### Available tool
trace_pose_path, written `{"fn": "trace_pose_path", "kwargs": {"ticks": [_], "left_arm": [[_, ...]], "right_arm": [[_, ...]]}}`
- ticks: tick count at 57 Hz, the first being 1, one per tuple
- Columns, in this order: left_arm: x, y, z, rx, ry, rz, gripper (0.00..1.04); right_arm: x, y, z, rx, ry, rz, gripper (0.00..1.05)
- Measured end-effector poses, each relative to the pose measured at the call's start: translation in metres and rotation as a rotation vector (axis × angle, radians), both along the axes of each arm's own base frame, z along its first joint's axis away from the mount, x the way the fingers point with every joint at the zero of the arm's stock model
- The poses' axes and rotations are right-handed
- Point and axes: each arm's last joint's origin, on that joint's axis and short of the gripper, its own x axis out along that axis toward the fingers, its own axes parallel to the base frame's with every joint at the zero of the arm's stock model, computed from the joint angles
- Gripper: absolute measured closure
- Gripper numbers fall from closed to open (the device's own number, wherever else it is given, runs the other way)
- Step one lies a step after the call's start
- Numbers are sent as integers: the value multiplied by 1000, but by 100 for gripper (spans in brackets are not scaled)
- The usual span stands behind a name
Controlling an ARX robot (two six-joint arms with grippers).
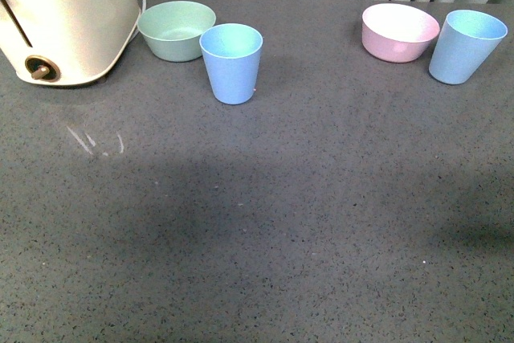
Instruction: Stack blue cups with both arms
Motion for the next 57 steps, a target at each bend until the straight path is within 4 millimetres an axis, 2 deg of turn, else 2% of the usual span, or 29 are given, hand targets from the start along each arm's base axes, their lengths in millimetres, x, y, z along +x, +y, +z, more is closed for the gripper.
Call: {"fn": "trace_pose_path", "kwargs": {"ticks": [32, 35, 37, 39, 42, 49, 54, 57], "left_arm": [[0, 0, 0, 0, 0, 0, 9], [1, 0, -1, -32, 109, -57, 9], [3, -1, 2, -122, 333, -129, 9], [9, -1, 5, -178, 481, -159, 9], [24, -1, 10, -221, 568, -160, 9], [59, -3, 21, -244, 587, -174, 9], [100, -11, 27, -244, 592, -213, 9], [117, -16, 26, -248, 612, -232, 9]], "right_arm": [[0, 0, 0, 0, 0, 0, 9], [0, 0, 0, 0, 0, 0, 9], [0, 0, 0, 0, 0, -1, 9], [0, 0, 0, 0, 0, 1, 9], [0, 0, 0, 0, -1, 0, 9], [0, 0, 0, 0, -1, 0, 9], [0, 0, 0, 0, -1, 0, 9], [0, 0, 0, 0, 0, 0, 9]]}}
